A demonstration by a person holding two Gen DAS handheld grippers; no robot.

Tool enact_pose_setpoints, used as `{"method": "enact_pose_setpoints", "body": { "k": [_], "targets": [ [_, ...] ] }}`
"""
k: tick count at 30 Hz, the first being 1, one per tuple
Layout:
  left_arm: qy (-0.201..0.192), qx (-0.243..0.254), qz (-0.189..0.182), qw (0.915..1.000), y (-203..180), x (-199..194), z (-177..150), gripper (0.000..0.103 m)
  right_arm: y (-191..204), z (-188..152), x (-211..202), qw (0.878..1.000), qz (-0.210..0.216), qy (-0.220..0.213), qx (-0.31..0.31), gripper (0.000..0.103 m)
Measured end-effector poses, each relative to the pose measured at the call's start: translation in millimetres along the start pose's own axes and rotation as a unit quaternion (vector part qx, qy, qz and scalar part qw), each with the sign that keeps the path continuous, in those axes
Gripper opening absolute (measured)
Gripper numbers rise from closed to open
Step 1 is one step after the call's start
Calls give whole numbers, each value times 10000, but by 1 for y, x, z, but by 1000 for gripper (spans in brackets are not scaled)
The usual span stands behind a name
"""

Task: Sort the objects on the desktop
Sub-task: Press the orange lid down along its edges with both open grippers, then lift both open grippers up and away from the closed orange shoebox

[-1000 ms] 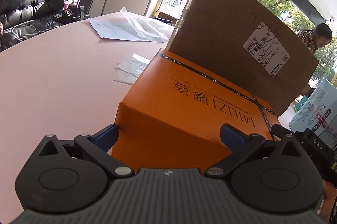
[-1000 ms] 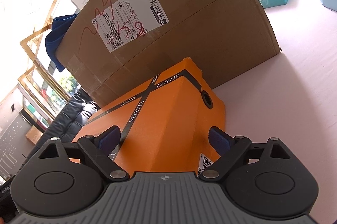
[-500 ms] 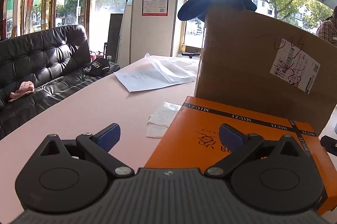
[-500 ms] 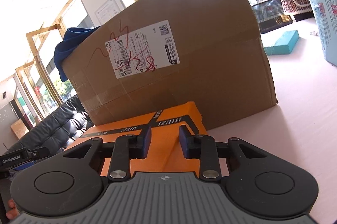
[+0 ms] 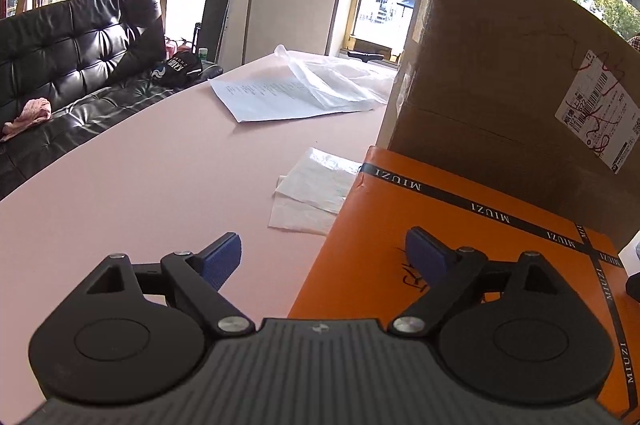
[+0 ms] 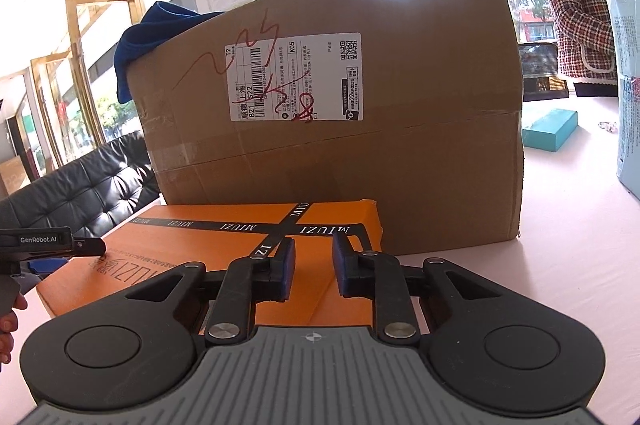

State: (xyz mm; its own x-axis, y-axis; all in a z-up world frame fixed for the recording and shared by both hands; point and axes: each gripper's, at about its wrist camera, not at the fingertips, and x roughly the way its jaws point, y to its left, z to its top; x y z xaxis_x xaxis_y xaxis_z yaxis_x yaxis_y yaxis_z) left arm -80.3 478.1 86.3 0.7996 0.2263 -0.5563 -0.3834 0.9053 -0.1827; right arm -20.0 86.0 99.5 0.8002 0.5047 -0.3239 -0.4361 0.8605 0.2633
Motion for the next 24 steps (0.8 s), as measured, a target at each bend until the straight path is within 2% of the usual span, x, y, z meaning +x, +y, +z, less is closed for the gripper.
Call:
{"method": "enact_pose_setpoints", "body": {
  "k": [2,3,5,8,10,11,12,13,14,15,21,24],
  "targets": [
    [-21,-48,32,10000,-4,-1,-2,91,-10,-2,-1,9989,53,-1,460,22],
    [-44,-8,34,10000,-6,-3,-2,90,-18,-2,0,9966,1,121,817,48],
    [43,-21,-88,9999,-4,-6,-3,90,-33,-3,1,9883,-95,359,1481,84],
    [347,-240,-423,9982,1,-6,-4,91,-44,-6,3,9802,87,588,1890,84],
    [538,-381,-643,9957,3,-5,-5,91,-45,-7,3,9747,404,654,2100,83],
    [633,-452,-754,9941,4,-4,-6,92,-44,-7,4,9721,563,740,2155,80],
    [728,-522,-864,9922,5,-3,-6,92,-41,-6,6,9698,692,860,2174,69],
    [823,-592,-974,9901,6,-2,-7,92,-36,-6,6,9714,626,889,2111,68],
    [821,-604,-1006,9897,7,-3,-8,91,-32,-6,5,9744,479,875,2014,58],
    [807,-610,-1014,9897,6,-6,-10,88,-28,-6,3,9766,397,844,1940,56],
    [798,-871,-1223,9854,25,-12,-12,72,-21,-6,3,9793,327,797,1830,54],
    [716,-904,-1205,9860,38,-18,-13,72,-11,-6,7,9812,367,813,1713,53]
  ]
}}
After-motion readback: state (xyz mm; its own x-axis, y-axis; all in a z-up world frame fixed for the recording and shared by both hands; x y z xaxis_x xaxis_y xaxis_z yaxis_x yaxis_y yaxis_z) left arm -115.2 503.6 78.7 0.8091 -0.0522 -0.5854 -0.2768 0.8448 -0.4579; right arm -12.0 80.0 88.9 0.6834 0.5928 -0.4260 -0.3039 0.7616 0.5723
